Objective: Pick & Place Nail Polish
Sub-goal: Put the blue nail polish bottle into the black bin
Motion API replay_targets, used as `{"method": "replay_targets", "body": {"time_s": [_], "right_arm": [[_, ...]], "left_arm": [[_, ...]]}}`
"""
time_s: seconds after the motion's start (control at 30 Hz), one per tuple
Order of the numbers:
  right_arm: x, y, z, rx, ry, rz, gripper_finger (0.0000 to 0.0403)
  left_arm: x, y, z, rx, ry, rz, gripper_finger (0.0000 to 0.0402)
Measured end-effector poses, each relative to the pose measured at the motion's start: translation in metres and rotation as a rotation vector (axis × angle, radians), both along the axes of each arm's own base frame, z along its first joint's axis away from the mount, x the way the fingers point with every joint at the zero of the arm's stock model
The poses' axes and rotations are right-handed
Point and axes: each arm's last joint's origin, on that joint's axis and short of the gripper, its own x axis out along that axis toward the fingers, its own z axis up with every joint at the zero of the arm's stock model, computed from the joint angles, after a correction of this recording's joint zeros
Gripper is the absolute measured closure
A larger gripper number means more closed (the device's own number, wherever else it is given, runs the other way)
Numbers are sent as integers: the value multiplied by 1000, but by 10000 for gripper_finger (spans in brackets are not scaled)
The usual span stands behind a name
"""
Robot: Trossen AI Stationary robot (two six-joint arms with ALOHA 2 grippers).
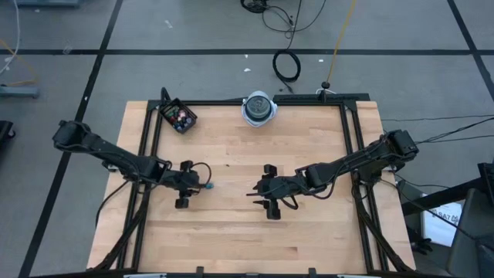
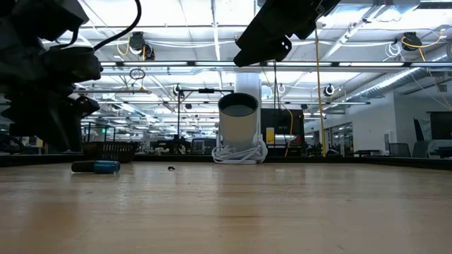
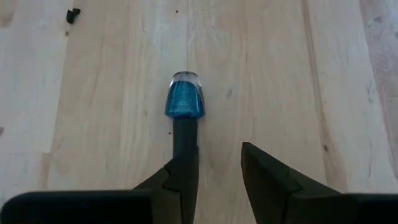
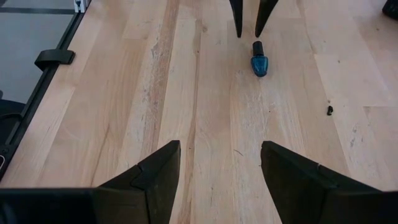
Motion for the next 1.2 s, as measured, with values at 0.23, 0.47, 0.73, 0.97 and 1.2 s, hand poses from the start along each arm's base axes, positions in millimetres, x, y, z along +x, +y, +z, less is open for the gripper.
{"method": "replay_targets", "body": {"time_s": [0.23, 0.47, 0.73, 0.97, 1.2], "right_arm": [[0, 0, 0, 0, -1, 0, 193], [1, 0, 1, 3, -11, 0, 193], [1, 0, 1, 4, -13, 0, 193], [1, 0, 1, 4, -14, 0, 193], [1, 0, 1, 4, -14, 0, 193]], "left_arm": [[1, 3, 0, 108, -26, 27, 286], [1, 3, -2, 105, -9, 25, 286], [10, 0, -9, 127, -25, -8, 286], [12, 2, -21, 155, 49, -7, 286], [17, 5, -26, 151, 57, 20, 286]]}}
